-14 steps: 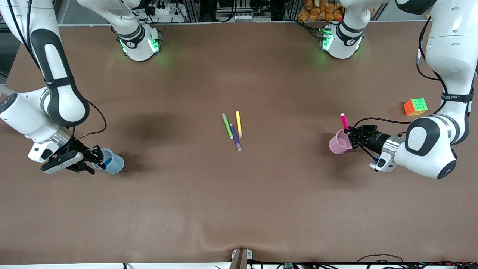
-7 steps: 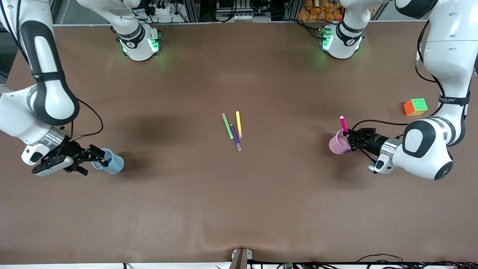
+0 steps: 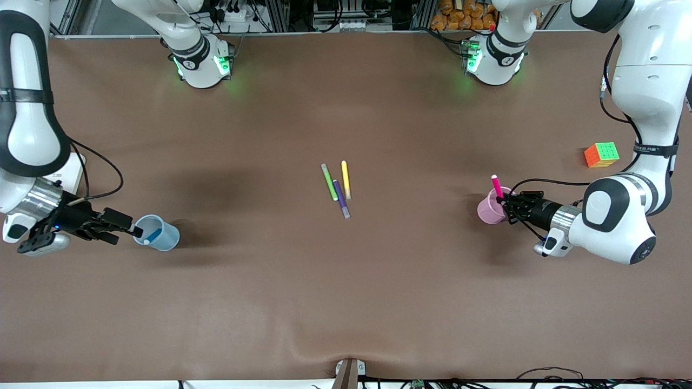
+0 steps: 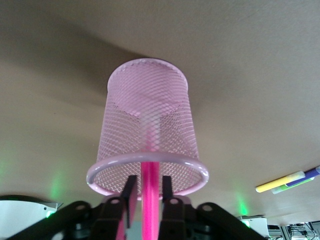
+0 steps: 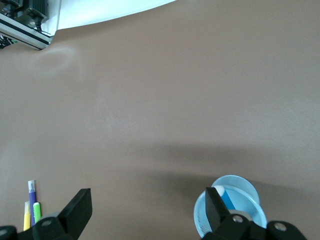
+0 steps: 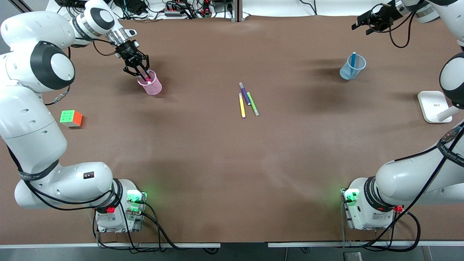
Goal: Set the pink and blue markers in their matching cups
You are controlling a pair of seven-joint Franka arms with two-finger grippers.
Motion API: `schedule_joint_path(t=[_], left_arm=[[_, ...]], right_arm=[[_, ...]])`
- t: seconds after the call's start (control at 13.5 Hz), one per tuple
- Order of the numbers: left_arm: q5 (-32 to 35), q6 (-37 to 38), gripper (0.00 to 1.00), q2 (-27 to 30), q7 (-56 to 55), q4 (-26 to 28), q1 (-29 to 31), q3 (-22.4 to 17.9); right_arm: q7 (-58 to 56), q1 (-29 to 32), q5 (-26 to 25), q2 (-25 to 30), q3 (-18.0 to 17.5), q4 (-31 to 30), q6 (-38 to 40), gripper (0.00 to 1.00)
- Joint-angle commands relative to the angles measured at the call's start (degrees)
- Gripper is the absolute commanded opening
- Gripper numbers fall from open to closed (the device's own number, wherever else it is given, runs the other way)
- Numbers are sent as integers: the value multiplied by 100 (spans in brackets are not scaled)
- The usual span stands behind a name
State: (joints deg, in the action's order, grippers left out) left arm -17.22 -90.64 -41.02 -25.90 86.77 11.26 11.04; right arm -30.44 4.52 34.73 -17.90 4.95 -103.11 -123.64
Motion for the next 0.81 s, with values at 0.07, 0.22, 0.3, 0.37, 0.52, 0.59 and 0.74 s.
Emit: schedule_joint_path(t=[0.07, 0.22, 0.3, 0.37, 0.52, 0.59, 0.74], left_arm=[[104, 29, 70, 32, 41, -178, -36, -6], [113, 38, 92, 207, 24, -187, -36, 12], [122, 38, 100, 365, -3, -178, -45, 29], [148, 73, 100, 497, -12, -178, -54, 47], [367, 91, 100, 822, 6, -170, -62, 73], [446, 82, 100, 971, 15, -178, -115, 82], [526, 82, 100, 1200, 23, -196, -133, 91]], right_arm=[[187, 120, -318, 94, -38, 377, 629, 100], [187, 102, -781, 59, -2, 894, 1155, 100], [257, 85, -1289, 50, -2, 1202, 1471, 100], [484, 102, -1668, 7, -20, 1553, 1849, 100], [880, 59, -1829, -73, -20, 2021, 2482, 100], [899, 15, -1856, -64, -3, 2249, 2720, 100], [1030, -143, -2040, -29, 163, 2601, 3247, 100]])
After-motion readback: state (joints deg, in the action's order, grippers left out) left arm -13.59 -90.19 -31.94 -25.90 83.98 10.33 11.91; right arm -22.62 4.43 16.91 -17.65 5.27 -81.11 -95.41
